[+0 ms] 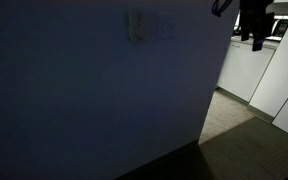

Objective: Turn on the light switch on the left

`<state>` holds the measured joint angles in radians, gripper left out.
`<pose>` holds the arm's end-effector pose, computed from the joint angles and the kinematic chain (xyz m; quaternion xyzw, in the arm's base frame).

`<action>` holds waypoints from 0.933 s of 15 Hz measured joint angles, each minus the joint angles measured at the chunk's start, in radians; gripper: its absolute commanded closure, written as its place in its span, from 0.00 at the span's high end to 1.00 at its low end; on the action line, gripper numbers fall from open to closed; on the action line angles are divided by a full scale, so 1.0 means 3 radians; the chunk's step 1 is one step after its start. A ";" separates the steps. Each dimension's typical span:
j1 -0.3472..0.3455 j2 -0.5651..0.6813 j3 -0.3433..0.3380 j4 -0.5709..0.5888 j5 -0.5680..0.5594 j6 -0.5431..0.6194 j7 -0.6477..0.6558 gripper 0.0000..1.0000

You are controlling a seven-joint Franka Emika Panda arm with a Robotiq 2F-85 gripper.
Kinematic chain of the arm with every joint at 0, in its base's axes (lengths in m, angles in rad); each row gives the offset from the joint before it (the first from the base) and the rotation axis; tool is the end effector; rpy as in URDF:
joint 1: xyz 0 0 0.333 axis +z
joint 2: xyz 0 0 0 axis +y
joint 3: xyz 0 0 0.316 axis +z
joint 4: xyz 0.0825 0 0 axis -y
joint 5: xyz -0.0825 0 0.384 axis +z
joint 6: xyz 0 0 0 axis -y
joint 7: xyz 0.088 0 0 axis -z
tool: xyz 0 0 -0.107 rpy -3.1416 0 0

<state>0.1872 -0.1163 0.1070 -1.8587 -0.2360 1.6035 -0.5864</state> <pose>0.4951 0.1271 0.5568 0.8907 0.4321 -0.0866 0.1118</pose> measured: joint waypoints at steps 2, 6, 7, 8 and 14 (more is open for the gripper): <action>0.0022 0.0074 0.0024 0.0093 0.0079 0.0221 -0.0238 1.00; 0.0023 0.0107 0.0034 0.0120 0.0267 0.0503 -0.0478 1.00; 0.0023 0.0107 0.0036 0.0120 0.0267 0.0503 -0.0475 1.00; 0.0023 0.0107 0.0037 0.0120 0.0267 0.0503 -0.0474 1.00; 0.0023 0.0110 0.0061 0.0092 0.0212 0.0529 -0.0468 1.00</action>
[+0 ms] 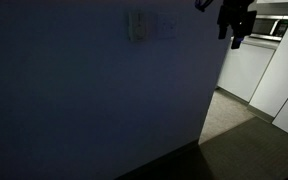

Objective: Turn on the light switch on the left

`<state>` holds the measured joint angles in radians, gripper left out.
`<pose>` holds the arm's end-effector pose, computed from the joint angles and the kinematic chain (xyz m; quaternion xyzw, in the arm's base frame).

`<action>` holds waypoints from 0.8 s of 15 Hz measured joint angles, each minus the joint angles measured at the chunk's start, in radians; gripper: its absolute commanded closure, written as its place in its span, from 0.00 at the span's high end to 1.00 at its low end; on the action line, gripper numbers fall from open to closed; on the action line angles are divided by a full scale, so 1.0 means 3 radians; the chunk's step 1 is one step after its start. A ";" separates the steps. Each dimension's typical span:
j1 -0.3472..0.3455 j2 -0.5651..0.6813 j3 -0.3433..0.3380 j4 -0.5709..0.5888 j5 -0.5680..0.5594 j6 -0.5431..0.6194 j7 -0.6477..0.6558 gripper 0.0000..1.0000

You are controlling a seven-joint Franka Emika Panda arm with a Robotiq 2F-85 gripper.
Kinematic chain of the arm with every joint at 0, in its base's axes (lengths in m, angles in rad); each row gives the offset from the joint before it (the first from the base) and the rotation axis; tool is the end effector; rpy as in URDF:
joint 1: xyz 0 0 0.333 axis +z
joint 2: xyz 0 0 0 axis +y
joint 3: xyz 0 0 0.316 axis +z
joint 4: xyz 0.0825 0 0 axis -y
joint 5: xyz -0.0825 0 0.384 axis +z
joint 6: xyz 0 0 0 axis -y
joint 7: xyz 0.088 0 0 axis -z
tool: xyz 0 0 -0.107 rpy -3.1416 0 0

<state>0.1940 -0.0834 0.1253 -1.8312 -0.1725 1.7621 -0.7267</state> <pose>0.5152 0.1566 0.5637 0.8549 0.5109 -0.0116 0.0894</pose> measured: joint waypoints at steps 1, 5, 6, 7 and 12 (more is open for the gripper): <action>0.0000 0.0008 0.0003 -0.0013 -0.0042 0.0029 0.0000 1.00; 0.0000 0.0119 0.0010 -0.0040 -0.0217 0.0277 -0.0040 1.00; 0.0000 0.0161 0.0012 -0.0040 -0.0248 0.0352 -0.0064 1.00; 0.0000 0.0204 0.0016 -0.0038 -0.0278 0.0429 -0.0093 1.00; 0.0002 0.0463 0.0085 0.0050 -0.0401 0.0703 -0.0311 1.00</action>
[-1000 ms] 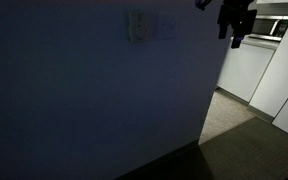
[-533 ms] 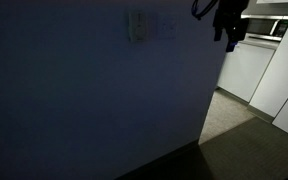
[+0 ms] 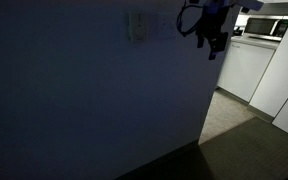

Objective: Turn on the light switch on the left

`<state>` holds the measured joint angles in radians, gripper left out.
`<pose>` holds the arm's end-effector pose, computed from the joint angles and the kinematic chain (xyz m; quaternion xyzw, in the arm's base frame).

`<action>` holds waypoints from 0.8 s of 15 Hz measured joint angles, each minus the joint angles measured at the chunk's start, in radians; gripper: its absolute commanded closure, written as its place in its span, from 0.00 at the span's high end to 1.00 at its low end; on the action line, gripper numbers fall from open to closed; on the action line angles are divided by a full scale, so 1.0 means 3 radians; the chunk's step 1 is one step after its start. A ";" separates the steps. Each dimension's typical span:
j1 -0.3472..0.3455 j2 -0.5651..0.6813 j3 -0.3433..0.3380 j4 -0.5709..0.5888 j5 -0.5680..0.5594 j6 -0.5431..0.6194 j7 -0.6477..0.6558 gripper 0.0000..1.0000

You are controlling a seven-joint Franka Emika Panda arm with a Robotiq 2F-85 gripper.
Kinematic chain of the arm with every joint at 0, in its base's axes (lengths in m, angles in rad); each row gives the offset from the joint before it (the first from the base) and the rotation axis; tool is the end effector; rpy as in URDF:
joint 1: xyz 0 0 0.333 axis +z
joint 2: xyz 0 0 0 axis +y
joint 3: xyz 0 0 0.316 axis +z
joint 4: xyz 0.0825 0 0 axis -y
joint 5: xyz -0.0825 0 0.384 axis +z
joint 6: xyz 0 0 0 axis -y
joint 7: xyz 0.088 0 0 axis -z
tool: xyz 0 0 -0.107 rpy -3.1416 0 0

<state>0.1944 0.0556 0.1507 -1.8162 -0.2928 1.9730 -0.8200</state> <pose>0.5622 0.1807 0.5141 0.7981 0.5855 0.0179 0.1410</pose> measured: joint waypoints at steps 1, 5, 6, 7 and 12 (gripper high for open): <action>0.0001 0.0062 0.0015 0.0045 -0.0021 0.0026 -0.0049 1.00; 0.0003 0.0319 0.0045 0.0304 -0.0122 0.0113 -0.0257 1.00; 0.0002 0.0379 0.0045 0.0381 -0.0136 0.0119 -0.0329 1.00; -0.0002 0.0435 0.0045 0.0457 -0.0136 0.0118 -0.0406 1.00; -0.0013 0.0553 0.0045 0.0607 -0.0136 0.0115 -0.0490 1.00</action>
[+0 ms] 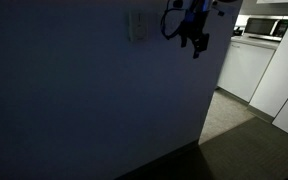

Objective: Turn on the light switch on the left

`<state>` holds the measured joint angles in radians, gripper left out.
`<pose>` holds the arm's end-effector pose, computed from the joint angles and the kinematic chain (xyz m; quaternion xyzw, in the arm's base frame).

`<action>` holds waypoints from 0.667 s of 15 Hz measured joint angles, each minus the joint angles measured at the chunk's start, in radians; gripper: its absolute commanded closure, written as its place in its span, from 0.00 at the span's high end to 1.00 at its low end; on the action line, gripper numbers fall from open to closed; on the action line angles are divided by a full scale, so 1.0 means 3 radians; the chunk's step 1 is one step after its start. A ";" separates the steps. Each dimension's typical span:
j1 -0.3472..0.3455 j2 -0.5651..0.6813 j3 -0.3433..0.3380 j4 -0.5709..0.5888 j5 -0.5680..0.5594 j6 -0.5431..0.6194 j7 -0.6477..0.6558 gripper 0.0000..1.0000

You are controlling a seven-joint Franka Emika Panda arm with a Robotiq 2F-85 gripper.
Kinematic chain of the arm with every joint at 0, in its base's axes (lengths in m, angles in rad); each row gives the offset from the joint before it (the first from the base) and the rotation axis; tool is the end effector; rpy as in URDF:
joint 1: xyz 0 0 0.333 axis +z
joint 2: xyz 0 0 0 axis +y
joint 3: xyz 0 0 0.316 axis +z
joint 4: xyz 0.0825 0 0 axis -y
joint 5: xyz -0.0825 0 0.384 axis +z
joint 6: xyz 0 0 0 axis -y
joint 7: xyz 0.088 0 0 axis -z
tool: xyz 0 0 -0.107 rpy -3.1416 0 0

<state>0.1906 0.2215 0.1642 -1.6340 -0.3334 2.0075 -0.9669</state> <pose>0.6148 0.1976 0.5062 0.7446 0.6486 0.0320 0.1546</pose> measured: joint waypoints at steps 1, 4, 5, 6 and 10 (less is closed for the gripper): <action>0.0001 0.0000 0.0000 0.0000 0.0000 0.0003 0.0002 1.00; -0.0009 0.0008 -0.0001 0.0007 0.0002 0.0087 -0.0057 1.00; -0.0021 0.0021 -0.0001 0.0033 0.0017 0.0096 -0.0138 1.00; -0.0038 0.0049 -0.0001 0.0086 0.0048 0.0104 -0.0253 1.00; -0.0100 0.0264 -0.0001 0.0439 0.0228 0.0104 -0.0716 1.00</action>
<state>0.1607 0.3007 0.1639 -1.5024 -0.2649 2.0386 -1.1818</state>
